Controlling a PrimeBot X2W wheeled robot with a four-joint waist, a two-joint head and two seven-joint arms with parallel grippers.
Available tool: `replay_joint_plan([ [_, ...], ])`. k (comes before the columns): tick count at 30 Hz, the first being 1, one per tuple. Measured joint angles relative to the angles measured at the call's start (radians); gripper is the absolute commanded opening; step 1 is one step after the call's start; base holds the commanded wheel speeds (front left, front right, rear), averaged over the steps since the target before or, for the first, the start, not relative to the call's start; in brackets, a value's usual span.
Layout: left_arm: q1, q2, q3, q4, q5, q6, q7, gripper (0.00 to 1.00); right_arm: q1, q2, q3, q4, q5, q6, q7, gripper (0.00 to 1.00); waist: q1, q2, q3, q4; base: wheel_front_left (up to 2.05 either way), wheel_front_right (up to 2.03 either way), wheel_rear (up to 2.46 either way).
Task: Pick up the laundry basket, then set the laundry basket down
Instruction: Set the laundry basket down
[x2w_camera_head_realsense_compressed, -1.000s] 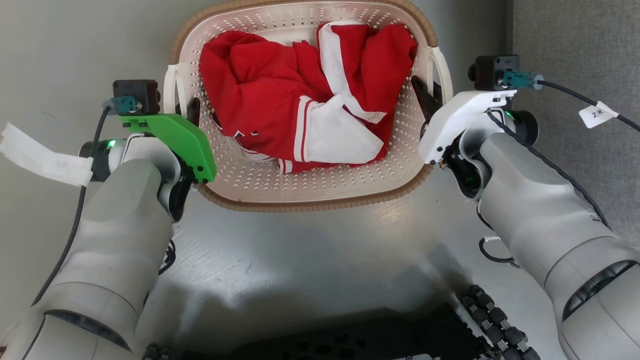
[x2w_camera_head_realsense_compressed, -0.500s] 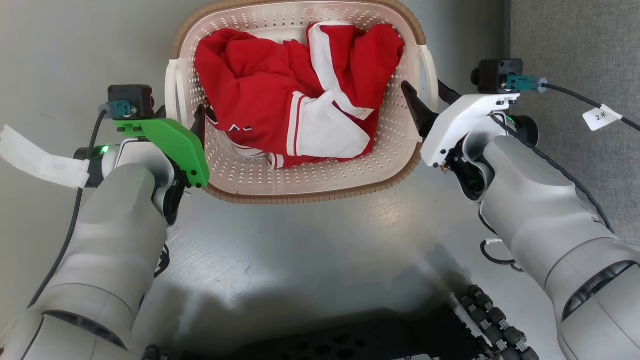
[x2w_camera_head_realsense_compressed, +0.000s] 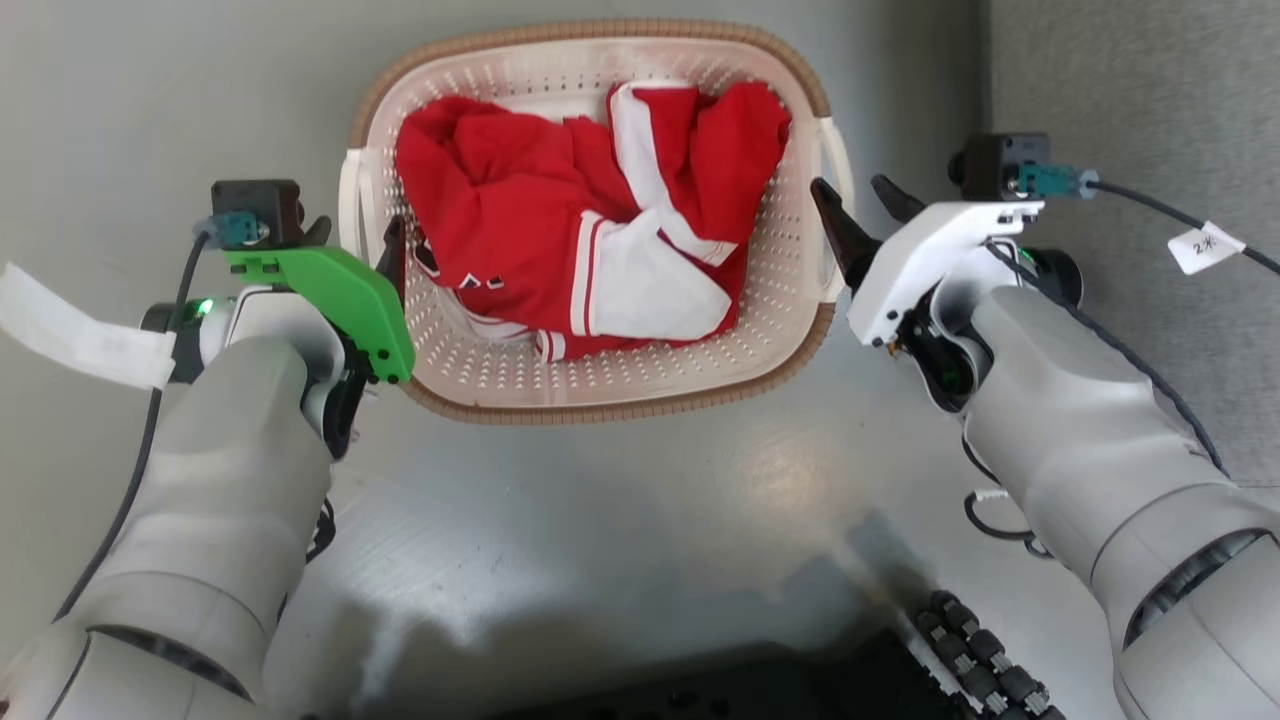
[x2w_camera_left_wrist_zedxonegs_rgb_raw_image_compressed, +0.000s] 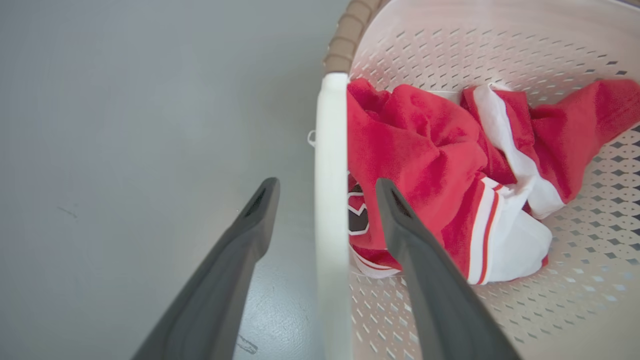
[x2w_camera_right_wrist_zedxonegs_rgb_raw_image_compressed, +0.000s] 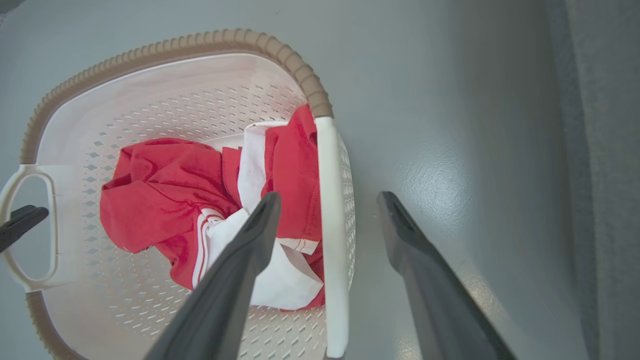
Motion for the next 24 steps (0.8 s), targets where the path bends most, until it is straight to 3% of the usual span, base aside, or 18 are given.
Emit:
replay_joint_plan([
  [24,0.173,-0.002,0.013,-0.037,-0.011,-0.018,-0.061,1.0,0.133,-0.024,0.025,-0.047,-0.006,0.0,-0.037,1.0,0.0,0.0,-0.269,-0.003,0.0,0.0,0.0],
])
